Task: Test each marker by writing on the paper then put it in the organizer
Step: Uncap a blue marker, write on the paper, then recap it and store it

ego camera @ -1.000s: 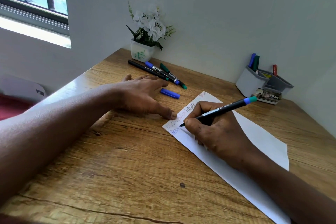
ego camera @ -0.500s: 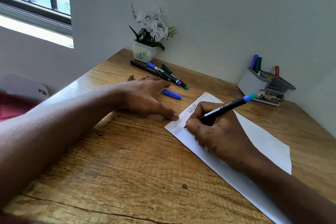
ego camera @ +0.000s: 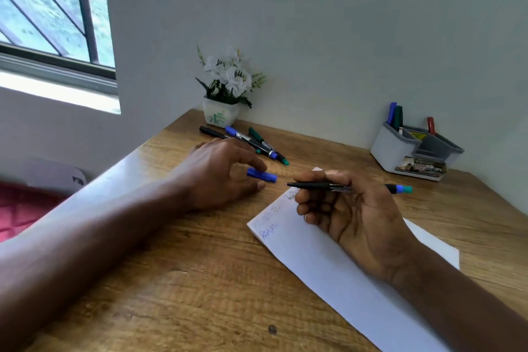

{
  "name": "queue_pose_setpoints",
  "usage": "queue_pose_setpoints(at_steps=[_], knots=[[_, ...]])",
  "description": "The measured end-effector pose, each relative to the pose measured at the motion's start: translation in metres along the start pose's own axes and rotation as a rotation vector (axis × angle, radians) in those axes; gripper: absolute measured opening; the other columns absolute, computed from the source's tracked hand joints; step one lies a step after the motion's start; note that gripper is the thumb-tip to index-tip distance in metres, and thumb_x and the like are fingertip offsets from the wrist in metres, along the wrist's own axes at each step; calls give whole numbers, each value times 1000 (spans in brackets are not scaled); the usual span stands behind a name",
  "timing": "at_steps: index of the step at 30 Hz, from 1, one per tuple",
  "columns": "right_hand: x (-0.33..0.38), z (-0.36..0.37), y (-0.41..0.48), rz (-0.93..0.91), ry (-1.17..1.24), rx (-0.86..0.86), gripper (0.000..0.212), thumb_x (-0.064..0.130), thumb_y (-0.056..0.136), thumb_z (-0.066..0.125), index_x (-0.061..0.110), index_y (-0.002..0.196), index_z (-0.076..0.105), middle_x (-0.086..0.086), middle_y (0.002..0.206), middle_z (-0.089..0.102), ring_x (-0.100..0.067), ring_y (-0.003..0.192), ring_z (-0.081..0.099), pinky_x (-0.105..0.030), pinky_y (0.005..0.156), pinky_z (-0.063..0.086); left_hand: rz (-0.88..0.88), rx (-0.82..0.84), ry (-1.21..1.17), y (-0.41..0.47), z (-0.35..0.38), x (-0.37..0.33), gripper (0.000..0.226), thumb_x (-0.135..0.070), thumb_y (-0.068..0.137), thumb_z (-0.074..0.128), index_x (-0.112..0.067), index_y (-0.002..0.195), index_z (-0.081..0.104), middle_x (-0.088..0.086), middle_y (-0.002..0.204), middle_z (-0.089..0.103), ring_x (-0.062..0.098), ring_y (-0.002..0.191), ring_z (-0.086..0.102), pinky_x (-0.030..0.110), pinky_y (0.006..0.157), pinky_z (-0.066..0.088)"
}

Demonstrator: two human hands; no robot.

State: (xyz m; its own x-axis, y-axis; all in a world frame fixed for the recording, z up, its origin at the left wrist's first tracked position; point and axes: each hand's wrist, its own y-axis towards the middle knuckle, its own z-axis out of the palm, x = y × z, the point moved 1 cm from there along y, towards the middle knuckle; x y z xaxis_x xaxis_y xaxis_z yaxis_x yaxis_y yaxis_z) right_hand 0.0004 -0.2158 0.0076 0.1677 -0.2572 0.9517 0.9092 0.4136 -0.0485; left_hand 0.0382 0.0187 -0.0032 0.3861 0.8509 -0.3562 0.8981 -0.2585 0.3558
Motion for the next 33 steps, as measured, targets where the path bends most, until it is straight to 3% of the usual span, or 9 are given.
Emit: queue_pose_setpoints(at_steps=[4,8,12,14,15,18,22,27,33], knots=[[8,-7,0,-93,-33,-55,36,24,74,61,8,102,77,-18,89,75,-21,74,70,-27,63,59,-6,-28,27,2,4,-1,33,-55,85,72,-49,117,67,-23,119,64,7,118,57,44,101,47],[15,-10,-2,-173,-22,-138,27,24,60,77,14,84,76,-15,82,75,-19,68,69,-27,59,58,20,-59,-11,6,6,-4,29,-46,88,72,-47,117,67,-29,93,64,-4,92,60,40,86,54],[21,-14,-3,-189,38,-152,22,23,66,71,12,83,79,-18,87,77,-20,69,70,-26,60,58,86,-224,-380,6,-3,-2,14,-32,92,72,-36,103,78,-8,88,75,18,78,67,48,74,55],[24,-15,-3,-172,75,-126,26,23,69,63,12,83,82,-20,91,77,-20,69,70,-27,60,58,133,-223,-634,2,-13,-6,18,-37,89,69,-29,101,80,7,86,74,36,77,62,53,69,50],[26,-16,-3,-166,78,-118,28,22,69,61,12,82,83,-21,91,77,-20,69,70,-27,60,58,169,-209,-692,0,-17,-8,21,-39,88,68,-28,101,80,10,86,73,36,76,60,51,66,49],[27,-17,-3,-160,53,-107,29,22,67,58,12,79,82,-21,88,77,-21,67,69,-28,61,57,245,-164,-732,-5,-23,-16,21,-37,88,66,-28,100,80,10,82,71,26,70,58,45,61,45],[23,-19,-2,-166,36,-66,29,22,70,55,13,78,82,-21,85,76,-22,68,68,-29,63,57,232,-151,-760,-7,-20,-22,21,-37,87,66,-26,98,81,13,78,68,41,69,53,53,57,42],[22,-20,-1,-166,22,-45,29,22,70,54,12,76,81,-22,84,75,-23,67,67,-28,61,57,209,-134,-761,-10,-17,-23,20,-37,87,65,-27,95,80,8,81,71,16,69,58,33,62,47],[18,-19,-1,-174,-35,12,23,16,81,57,8,91,77,-25,93,76,-24,73,69,-29,65,58,223,-61,-793,-12,-12,-27,17,-29,91,66,-22,98,80,4,79,69,15,71,59,26,65,48]])
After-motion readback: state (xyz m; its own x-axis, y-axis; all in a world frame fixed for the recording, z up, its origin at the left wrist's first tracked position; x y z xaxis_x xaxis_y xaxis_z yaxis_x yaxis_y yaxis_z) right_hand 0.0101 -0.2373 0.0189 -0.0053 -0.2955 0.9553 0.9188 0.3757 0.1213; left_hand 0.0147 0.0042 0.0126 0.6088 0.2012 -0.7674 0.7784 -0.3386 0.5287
